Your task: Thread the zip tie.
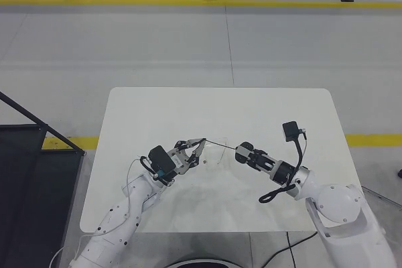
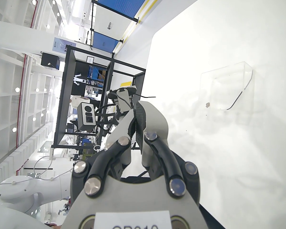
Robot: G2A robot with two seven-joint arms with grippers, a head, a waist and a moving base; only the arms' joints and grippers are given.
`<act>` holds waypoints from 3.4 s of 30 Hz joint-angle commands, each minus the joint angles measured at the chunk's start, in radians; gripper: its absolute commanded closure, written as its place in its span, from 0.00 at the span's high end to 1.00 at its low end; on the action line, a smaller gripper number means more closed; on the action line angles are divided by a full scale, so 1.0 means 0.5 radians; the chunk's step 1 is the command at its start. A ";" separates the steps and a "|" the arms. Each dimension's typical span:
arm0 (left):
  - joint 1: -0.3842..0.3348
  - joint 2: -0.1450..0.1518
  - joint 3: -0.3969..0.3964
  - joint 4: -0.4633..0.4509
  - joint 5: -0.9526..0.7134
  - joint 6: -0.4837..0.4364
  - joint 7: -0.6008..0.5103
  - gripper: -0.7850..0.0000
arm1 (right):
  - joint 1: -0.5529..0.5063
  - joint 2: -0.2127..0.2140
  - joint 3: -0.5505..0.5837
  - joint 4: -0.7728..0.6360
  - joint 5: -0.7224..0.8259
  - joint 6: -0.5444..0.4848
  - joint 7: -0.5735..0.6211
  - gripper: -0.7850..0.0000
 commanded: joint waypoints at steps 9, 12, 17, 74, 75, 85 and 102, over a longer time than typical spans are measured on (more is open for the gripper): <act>0.000 0.000 0.000 0.000 0.000 0.000 0.000 0.00 | 0.027 -0.002 -0.020 0.008 -0.009 0.044 -0.001 0.00; 0.000 0.000 0.000 0.000 0.000 0.000 0.000 0.00 | 0.032 -0.002 -0.022 0.010 -0.002 0.044 0.002 0.00; 0.000 0.000 0.000 0.000 0.000 0.000 0.000 0.00 | 0.035 -0.003 -0.027 0.010 0.003 0.022 0.007 0.00; 0.053 0.008 -0.017 -0.087 -0.054 0.029 -0.026 0.00 | 0.063 -0.015 -0.075 0.107 0.116 -0.253 0.014 0.00; 0.055 0.008 -0.019 -0.087 -0.060 0.032 -0.023 0.00 | 0.071 -0.015 -0.075 0.110 0.102 -0.214 0.014 0.00; 0.054 0.011 -0.017 -0.083 -0.065 0.046 0.006 0.00 | 0.138 -0.025 -0.133 0.094 0.049 0.041 -0.042 0.00; 0.052 0.013 0.006 -0.087 -0.037 0.108 -0.022 0.00 | 0.114 -0.021 -0.142 0.087 -0.051 -0.026 -0.032 0.00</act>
